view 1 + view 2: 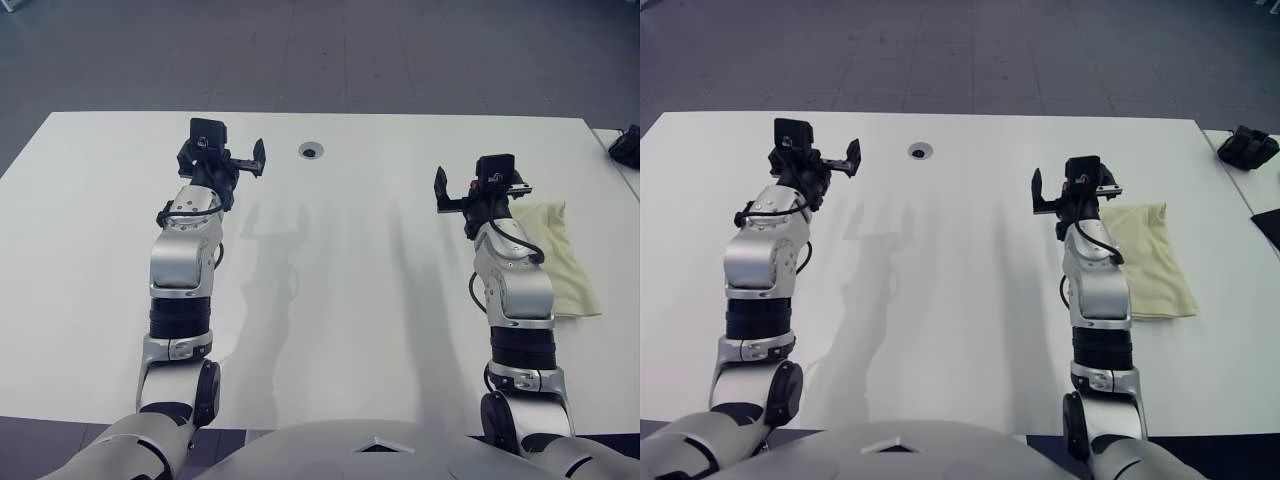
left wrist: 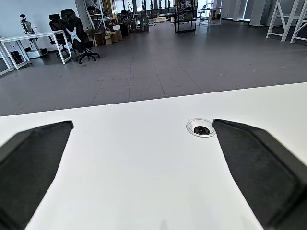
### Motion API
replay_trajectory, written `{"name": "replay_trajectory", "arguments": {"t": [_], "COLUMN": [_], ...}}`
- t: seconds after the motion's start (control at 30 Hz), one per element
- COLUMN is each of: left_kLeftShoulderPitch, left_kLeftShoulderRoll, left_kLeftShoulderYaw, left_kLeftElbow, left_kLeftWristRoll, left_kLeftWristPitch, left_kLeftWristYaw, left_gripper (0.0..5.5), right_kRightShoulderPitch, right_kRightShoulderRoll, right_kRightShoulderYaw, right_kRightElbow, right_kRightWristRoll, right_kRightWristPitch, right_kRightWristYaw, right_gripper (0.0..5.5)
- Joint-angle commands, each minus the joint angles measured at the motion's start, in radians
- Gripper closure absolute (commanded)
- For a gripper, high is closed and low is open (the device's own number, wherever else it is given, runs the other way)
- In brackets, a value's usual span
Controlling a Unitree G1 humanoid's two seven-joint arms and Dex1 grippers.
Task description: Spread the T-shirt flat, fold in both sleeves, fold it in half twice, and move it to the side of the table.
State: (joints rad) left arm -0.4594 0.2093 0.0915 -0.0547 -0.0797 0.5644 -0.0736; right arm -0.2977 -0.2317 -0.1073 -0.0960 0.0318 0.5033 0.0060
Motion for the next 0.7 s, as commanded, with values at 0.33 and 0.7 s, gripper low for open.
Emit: {"name": "replay_trajectory", "arguments": {"t": [0.33, 0.7], "left_kLeftShoulderPitch": [-0.001, -0.008], "left_kLeftShoulderRoll": [-0.006, -0.004], "left_kLeftShoulderYaw": [-0.001, 0.000], "left_kLeftElbow": [-0.002, 0.008], "left_kLeftWristRoll": [0.001, 0.001], "left_kLeftWristPitch": [0.004, -0.001], "left_kLeftWristYaw": [0.002, 0.001], "left_gripper": [0.12, 0.12], "right_kRightShoulderPitch": [-0.005, -0.009], "right_kRightShoulderRoll": [0.000, 0.004], "right_kRightShoulderYaw": [-0.001, -0.001], "right_kRightElbow": [0.007, 0.011], "right_kRightWristRoll": [-0.008, -0.010], "right_kRightWristPitch": [0.003, 0.000], "right_kRightWristYaw": [0.009, 0.008], "right_gripper": [0.11, 0.11]}}
